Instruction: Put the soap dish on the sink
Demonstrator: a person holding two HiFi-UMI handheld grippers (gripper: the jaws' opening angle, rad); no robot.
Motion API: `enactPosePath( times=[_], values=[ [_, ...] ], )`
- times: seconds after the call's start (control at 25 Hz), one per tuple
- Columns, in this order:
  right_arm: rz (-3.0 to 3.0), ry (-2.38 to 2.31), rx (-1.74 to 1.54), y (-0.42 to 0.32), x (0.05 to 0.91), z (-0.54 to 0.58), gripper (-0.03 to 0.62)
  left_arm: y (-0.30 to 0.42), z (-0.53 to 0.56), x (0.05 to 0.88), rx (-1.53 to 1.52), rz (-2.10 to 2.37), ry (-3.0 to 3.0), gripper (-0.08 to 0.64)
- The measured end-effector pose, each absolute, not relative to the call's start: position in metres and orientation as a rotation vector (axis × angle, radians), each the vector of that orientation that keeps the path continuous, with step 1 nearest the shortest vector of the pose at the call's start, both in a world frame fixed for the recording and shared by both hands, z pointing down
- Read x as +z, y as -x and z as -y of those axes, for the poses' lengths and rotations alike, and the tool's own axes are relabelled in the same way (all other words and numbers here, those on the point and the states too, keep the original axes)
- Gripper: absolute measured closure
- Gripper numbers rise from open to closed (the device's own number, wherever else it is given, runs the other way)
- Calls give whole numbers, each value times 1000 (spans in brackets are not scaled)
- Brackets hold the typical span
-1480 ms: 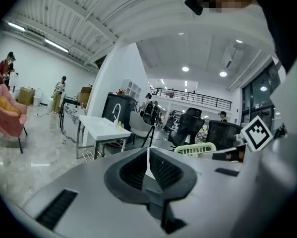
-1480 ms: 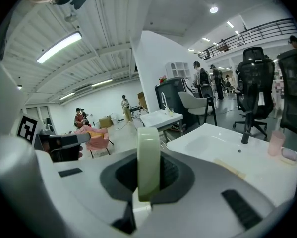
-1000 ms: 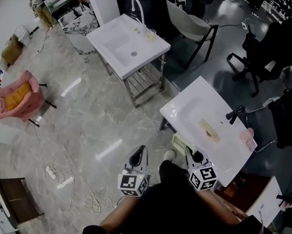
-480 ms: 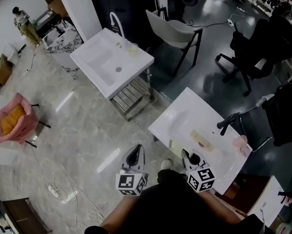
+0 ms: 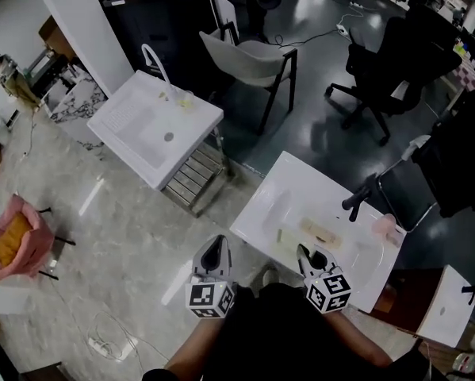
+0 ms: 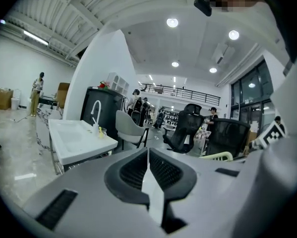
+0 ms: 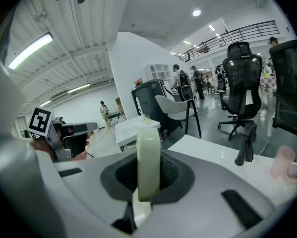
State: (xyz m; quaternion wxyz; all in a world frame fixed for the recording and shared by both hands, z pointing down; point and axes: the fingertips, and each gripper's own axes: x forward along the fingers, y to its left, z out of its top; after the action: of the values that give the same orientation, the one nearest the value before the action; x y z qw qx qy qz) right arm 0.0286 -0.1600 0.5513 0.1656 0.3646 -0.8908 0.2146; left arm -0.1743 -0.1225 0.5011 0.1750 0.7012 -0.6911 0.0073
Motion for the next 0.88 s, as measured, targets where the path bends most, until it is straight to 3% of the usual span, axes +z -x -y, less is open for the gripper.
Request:
enactPosePath(
  times=[0.88],
  values=[
    [2263,-1607,755,34,543,160,572,243,177,493,7,1456,-2368,541]
  ],
)
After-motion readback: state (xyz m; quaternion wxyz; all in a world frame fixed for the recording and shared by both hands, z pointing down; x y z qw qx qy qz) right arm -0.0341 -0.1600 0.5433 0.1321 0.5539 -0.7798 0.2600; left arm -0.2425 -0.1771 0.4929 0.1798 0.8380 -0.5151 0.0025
